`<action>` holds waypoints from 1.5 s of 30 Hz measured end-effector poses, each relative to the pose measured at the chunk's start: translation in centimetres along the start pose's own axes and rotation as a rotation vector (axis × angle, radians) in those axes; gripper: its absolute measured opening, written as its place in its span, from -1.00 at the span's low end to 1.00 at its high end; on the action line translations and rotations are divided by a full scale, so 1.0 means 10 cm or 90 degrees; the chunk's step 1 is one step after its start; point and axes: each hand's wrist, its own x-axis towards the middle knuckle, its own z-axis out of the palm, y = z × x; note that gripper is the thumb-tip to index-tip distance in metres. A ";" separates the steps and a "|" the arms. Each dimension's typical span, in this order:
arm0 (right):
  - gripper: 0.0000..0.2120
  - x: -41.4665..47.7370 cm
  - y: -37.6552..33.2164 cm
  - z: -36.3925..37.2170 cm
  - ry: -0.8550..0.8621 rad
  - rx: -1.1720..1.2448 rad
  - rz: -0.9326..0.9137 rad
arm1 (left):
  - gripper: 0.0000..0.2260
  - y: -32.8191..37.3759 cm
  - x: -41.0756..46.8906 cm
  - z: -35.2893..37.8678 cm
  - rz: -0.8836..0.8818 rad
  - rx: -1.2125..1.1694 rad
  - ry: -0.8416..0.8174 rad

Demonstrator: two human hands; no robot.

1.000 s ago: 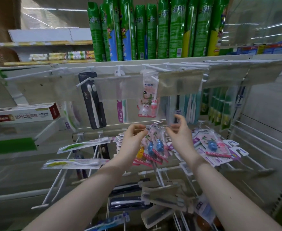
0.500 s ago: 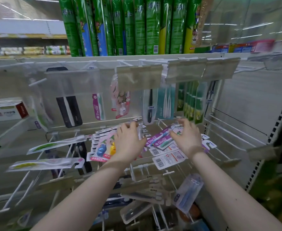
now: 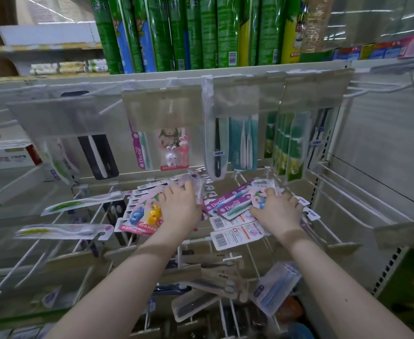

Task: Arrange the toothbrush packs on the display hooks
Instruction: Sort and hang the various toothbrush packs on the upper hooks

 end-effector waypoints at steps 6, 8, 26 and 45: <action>-0.29 -0.01 0.00 -0.02 0.027 0.003 0.006 | -0.63 0.07 -0.05 -0.12 -0.005 -0.052 0.006; -0.23 -0.02 0.00 -0.04 0.029 0.014 0.014 | -0.66 0.07 -0.07 -0.18 -0.012 -0.102 -0.013; -0.16 -0.34 -0.35 -0.23 0.081 0.278 0.033 | -0.79 -0.24 -0.20 -0.40 -0.046 -0.370 -0.096; -0.17 -0.91 -1.12 -0.17 0.232 0.409 -0.112 | -0.78 -1.01 -0.41 -0.71 -0.016 -0.595 0.091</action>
